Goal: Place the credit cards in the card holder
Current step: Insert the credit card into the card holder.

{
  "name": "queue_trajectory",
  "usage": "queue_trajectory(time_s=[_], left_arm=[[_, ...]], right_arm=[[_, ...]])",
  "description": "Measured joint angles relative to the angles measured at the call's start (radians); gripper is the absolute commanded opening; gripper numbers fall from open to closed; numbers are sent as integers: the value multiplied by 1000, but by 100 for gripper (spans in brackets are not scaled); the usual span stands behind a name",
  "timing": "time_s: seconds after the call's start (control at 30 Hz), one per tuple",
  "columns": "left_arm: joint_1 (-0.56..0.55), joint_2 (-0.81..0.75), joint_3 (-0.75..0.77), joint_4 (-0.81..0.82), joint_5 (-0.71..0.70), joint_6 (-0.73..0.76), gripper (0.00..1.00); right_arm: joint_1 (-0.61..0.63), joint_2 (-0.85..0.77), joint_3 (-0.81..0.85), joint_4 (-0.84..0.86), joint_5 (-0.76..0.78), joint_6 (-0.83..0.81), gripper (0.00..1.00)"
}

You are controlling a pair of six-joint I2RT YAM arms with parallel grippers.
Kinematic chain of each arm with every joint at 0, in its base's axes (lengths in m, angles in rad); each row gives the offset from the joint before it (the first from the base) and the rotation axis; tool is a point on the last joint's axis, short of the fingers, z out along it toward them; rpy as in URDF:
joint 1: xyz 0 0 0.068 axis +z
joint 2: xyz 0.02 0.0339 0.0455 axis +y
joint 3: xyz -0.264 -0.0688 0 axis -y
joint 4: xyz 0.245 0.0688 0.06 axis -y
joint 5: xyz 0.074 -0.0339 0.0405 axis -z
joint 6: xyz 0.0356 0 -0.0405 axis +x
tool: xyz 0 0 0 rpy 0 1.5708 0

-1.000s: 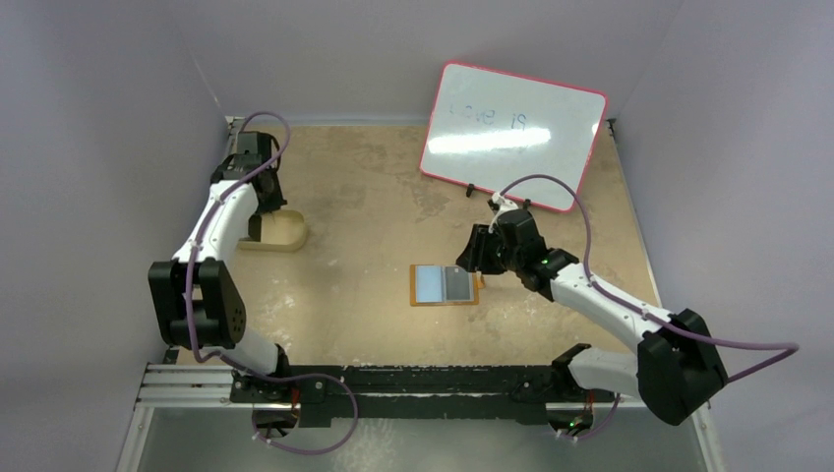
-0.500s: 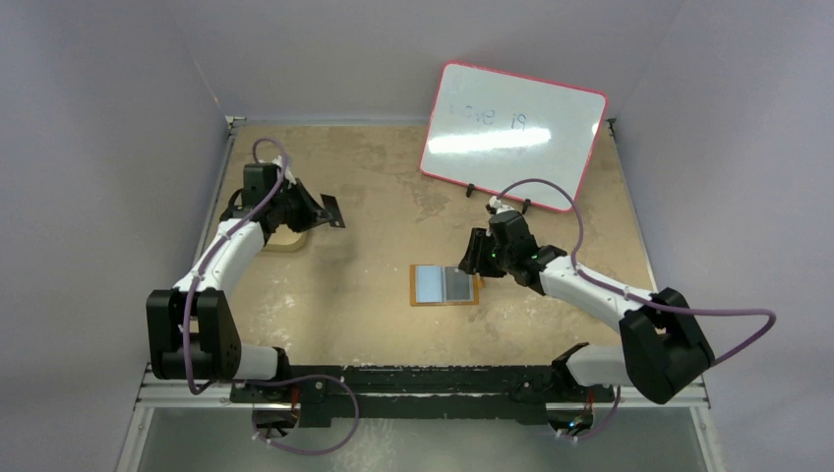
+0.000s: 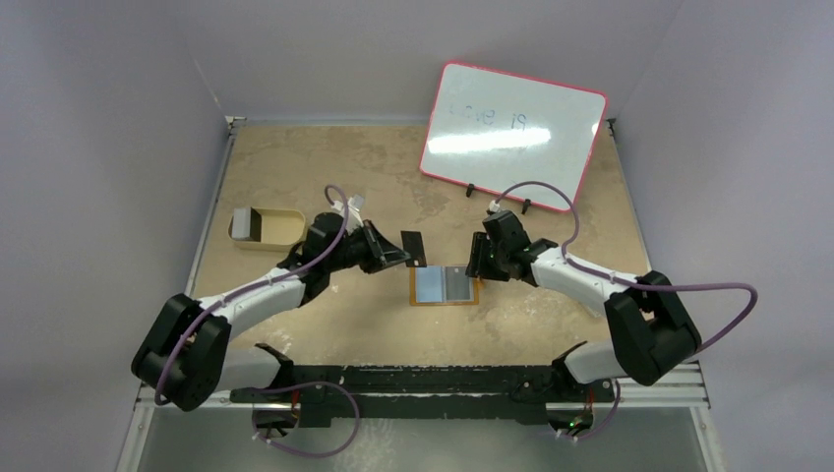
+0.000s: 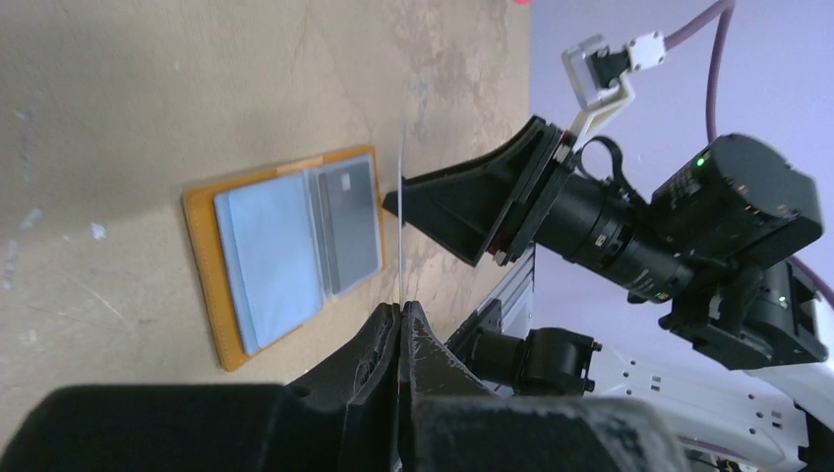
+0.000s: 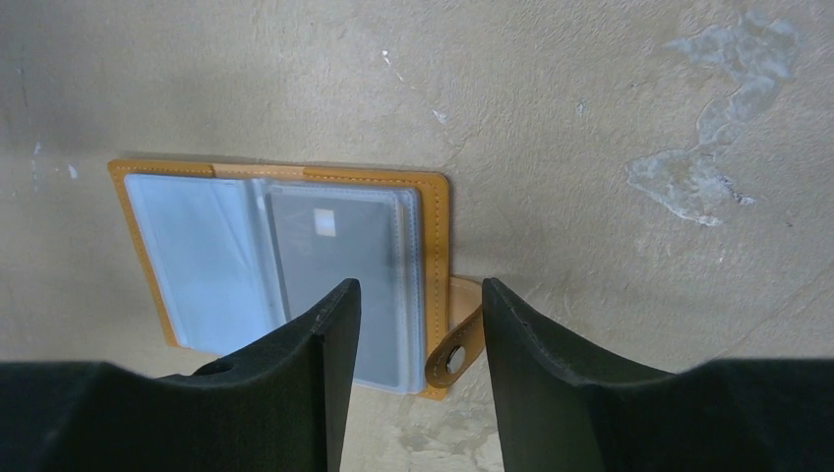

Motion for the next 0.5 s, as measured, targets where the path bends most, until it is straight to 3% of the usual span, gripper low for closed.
queue_trajectory(time_s=[0.2,0.5], left_arm=[[-90,57,-81,137,-53,-68,0],[-138,200,-139,349,-76,-101,0]], right_arm=[[0,5,-8,35,-37,14,44],[3,10,-75,117,-142,58,41]])
